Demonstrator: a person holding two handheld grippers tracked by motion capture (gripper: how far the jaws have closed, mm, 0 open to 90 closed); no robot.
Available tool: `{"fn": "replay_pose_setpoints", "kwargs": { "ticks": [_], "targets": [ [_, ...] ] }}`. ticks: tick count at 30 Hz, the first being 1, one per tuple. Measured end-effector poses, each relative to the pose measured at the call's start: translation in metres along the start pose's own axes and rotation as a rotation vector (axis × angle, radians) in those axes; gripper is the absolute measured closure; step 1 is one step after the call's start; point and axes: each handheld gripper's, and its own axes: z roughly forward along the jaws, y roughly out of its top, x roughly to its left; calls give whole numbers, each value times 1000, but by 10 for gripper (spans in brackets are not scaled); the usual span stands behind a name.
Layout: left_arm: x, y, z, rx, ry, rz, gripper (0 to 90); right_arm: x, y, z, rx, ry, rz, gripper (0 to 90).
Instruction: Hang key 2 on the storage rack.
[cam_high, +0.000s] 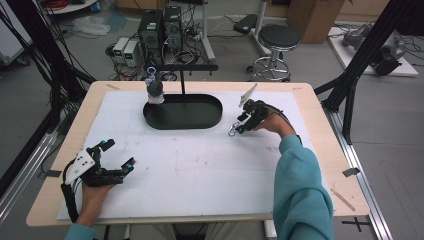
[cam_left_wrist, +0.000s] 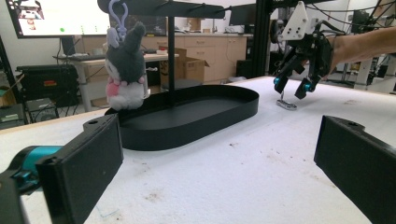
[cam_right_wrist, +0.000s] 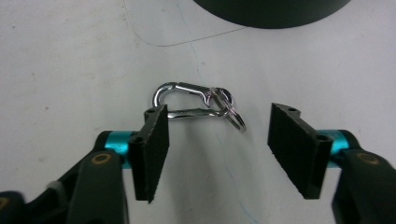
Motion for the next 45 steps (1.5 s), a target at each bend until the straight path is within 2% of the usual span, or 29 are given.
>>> {"fn": "replay_pose_setpoints", "kwargs": {
  "ticks": [1, 12, 14, 22, 26, 45],
  "targets": [
    [0, 0, 0, 0, 0, 1, 17, 0, 0, 0, 5, -11, -2, 421],
    [0, 0, 0, -1, 1, 1, 17, 0, 2, 0, 21, 1, -39, 555],
    [0, 0, 0, 0, 0, 1, 17, 1, 3, 0, 24, -13, -53, 582],
    [0, 0, 0, 0, -1, 1, 17, 3, 5, 0, 36, -1, -69, 701],
    [0, 0, 0, -1, -2, 4, 17, 3, 6, 0, 39, -9, -84, 756],
    [0, 0, 0, -2, -3, 4, 17, 4, 8, -1, 32, -27, -99, 858]
  ]
}}
